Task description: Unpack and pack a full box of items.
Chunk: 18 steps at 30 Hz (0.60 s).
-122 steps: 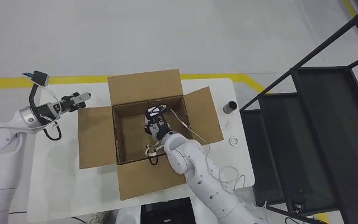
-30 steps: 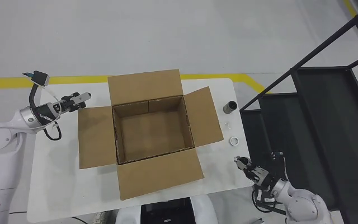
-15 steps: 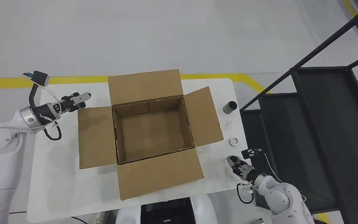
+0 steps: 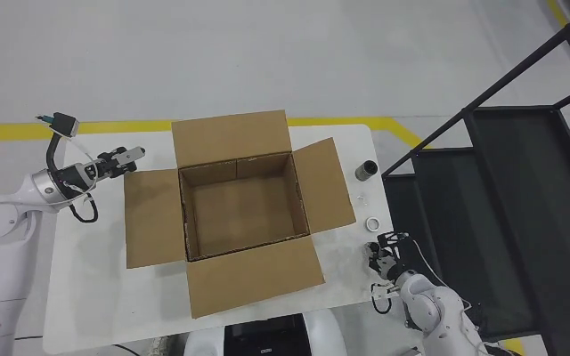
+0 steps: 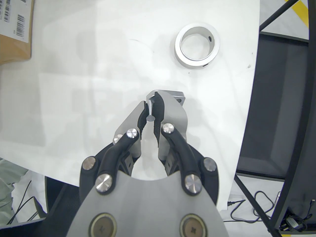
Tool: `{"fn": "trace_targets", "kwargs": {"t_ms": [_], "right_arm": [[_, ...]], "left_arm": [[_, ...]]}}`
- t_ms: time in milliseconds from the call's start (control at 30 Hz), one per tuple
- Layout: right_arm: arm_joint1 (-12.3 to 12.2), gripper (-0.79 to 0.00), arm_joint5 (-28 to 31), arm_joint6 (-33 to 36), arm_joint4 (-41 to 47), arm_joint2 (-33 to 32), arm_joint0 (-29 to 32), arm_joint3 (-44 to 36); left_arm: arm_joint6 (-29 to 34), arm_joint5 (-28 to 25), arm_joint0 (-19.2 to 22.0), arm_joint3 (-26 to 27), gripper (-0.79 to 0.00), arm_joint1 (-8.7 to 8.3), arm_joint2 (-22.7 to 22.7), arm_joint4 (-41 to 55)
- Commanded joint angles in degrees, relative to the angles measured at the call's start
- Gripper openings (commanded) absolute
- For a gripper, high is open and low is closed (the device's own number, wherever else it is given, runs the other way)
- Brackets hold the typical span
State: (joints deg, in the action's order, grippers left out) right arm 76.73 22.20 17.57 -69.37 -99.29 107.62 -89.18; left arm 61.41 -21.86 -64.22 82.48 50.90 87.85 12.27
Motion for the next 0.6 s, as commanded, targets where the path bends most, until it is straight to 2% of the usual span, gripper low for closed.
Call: {"fn": "trace_targets", "kwargs": {"t_ms": [0, 33, 100, 133, 200, 333, 567], "right_arm": [[0.0, -0.785, -0.5, -0.4, 0.1, 0.3, -0.1, 0.5], [-0.1, -0.785, -1.0, -0.5, -0.4, 0.4, -0.2, 0.6], [-0.1, -0.56, -1.4, -1.0, -0.4, 0.7, -0.4, 1.1], [-0.1, -0.517, -1.7, -1.2, -0.7, 0.8, -0.5, 1.2], [-0.2, 0.0, -1.9, -1.7, 0.4, 0.9, -0.6, 1.6], [-0.3, 0.0, -1.3, -1.9, 3.1, 0.2, 0.2, 0.7], [-0.9, 0.0, 1.9, -2.5, 6.2, -3.5, 5.9, -7.2]], "left_arm": [[0.0, 0.0, 0.0, 0.0, 0.0, 0.0, 0.0, 0.0], [0.0, 0.0, 0.0, 0.0, 0.0, 0.0, 0.0, 0.0], [0.0, 0.0, 0.0, 0.0, 0.0, 0.0, 0.0, 0.0], [0.0, 0.0, 0.0, 0.0, 0.0, 0.0, 0.0, 0.0], [0.0, 0.0, 0.0, 0.0, 0.0, 0.0, 0.0, 0.0], [0.0, 0.0, 0.0, 0.0, 0.0, 0.0, 0.0, 0.0], [0.0, 0.0, 0.0, 0.0, 0.0, 0.0, 0.0, 0.0]]}}
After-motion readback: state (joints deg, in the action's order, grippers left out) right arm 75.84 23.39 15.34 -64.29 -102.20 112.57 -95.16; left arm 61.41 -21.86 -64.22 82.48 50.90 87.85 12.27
